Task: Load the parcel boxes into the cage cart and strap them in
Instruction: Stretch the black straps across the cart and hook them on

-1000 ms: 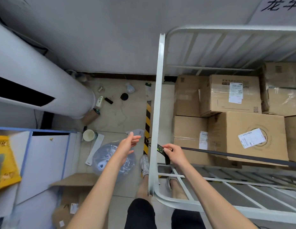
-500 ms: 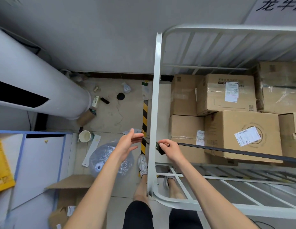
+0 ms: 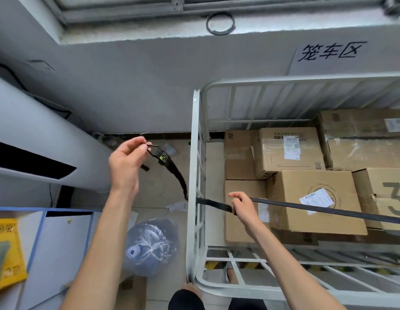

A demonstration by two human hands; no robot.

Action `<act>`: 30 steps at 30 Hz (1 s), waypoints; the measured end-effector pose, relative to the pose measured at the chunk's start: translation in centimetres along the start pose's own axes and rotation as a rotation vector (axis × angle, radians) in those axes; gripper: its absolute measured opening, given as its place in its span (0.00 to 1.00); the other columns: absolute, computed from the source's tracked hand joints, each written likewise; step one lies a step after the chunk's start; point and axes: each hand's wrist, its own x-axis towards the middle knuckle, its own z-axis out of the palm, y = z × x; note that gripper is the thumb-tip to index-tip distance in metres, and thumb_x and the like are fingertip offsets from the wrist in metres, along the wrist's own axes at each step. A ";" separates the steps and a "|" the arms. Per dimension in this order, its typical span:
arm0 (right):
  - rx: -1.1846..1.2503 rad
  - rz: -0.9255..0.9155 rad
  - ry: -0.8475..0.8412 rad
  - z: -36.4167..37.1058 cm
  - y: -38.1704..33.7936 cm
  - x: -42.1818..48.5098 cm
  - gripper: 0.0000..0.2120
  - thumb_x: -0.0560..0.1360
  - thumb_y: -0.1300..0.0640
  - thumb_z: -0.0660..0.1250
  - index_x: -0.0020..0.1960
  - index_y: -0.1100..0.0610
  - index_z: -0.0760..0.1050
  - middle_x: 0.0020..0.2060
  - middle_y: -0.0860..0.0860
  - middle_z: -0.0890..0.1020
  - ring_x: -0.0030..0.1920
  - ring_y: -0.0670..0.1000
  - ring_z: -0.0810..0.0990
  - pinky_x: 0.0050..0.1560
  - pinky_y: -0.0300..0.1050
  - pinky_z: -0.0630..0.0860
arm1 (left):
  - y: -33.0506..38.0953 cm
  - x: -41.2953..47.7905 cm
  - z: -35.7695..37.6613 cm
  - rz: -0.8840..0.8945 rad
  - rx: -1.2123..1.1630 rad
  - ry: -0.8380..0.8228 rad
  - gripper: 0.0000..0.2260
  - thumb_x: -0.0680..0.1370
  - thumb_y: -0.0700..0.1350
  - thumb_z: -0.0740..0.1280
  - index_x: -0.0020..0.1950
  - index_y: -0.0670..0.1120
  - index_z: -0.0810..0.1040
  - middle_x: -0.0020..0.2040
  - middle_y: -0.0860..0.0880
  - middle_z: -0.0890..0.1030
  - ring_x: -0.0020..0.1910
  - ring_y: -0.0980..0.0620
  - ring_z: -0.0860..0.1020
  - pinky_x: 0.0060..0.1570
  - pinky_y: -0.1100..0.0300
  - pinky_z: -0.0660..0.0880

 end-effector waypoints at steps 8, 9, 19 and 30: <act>0.087 -0.013 -0.019 -3.7 0.8 -2.5 0.14 0.81 0.62 0.55 0.56 0.50 0.76 0.43 0.51 0.78 0.43 0.50 0.75 0.43 0.42 0.72 | 9.5 -5.0 11.1 0.202 -0.134 -0.199 0.08 0.77 0.29 0.67 0.47 0.40 0.81 0.42 0.44 0.81 0.44 0.46 0.82 0.49 0.52 0.81; 0.095 -0.014 -0.023 -4.4 1.0 -2.9 0.13 0.81 0.62 0.55 0.56 0.49 0.76 0.43 0.52 0.78 0.43 0.50 0.76 0.42 0.41 0.72 | 9.7 -6.2 12.4 0.202 -0.134 -0.219 0.08 0.77 0.29 0.67 0.46 0.40 0.81 0.42 0.45 0.82 0.44 0.47 0.82 0.49 0.52 0.82; 0.228 -0.076 0.037 -10.0 2.1 -6.2 0.15 0.79 0.64 0.56 0.54 0.50 0.78 0.38 0.52 0.78 0.42 0.50 0.78 0.45 0.42 0.73 | 4.0 -19.3 19.8 0.010 -0.067 -0.477 0.07 0.75 0.37 0.72 0.45 0.48 0.87 0.43 0.46 0.86 0.43 0.48 0.84 0.46 0.57 0.81; 0.311 -0.031 0.021 -16.6 4.9 -8.2 0.14 0.82 0.70 0.54 0.63 0.66 0.73 0.54 0.59 0.79 0.53 0.55 0.77 0.43 0.31 0.79 | -6.7 -32.3 20.3 0.024 0.222 -0.724 0.11 0.73 0.28 0.71 0.43 0.43 0.88 0.43 0.51 0.86 0.48 0.52 0.83 0.52 0.57 0.79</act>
